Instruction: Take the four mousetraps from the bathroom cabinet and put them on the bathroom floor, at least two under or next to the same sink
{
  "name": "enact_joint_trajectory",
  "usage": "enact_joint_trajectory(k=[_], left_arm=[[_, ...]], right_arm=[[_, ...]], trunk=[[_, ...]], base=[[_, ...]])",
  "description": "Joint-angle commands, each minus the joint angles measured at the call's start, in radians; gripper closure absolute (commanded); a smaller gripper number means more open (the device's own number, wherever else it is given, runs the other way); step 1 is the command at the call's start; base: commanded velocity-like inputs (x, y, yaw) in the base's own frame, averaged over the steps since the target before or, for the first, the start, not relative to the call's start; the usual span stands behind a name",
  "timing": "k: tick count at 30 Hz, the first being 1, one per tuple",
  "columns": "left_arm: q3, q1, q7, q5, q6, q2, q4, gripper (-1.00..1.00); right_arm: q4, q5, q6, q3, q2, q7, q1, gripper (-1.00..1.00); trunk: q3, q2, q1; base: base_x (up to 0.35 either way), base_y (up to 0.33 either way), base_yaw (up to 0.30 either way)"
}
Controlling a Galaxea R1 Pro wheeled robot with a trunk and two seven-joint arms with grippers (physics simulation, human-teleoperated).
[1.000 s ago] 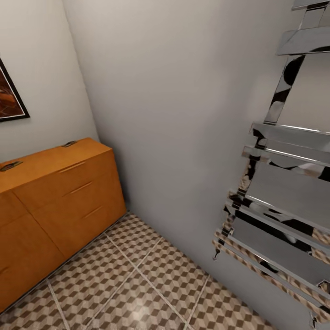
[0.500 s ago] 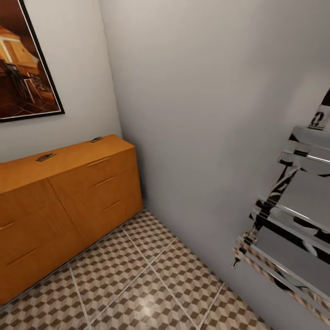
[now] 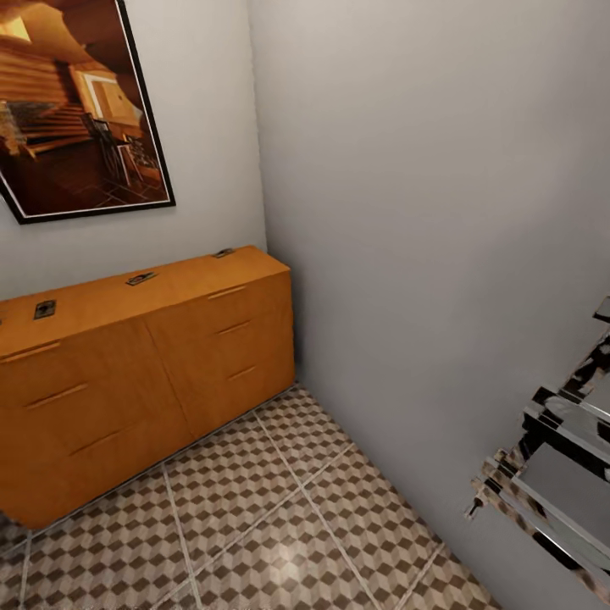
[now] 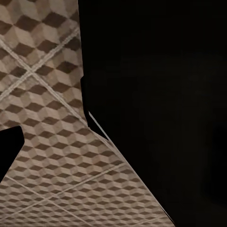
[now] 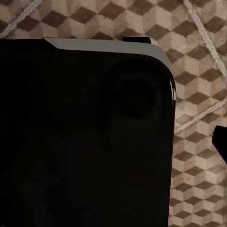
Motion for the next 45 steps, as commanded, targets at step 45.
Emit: enact_joint_trajectory(k=[45], left_arm=[[0.005, 0.001, 0.0, -0.005, -0.001, 0.0, -0.002, -1.0]], right_arm=[[0.0, 0.002, -0.003, -0.003, -0.002, 0.001, 0.0, -1.0]], trunk=[[0.023, 0.0, 0.0]], base=[[0.0, 0.0, 0.186]])
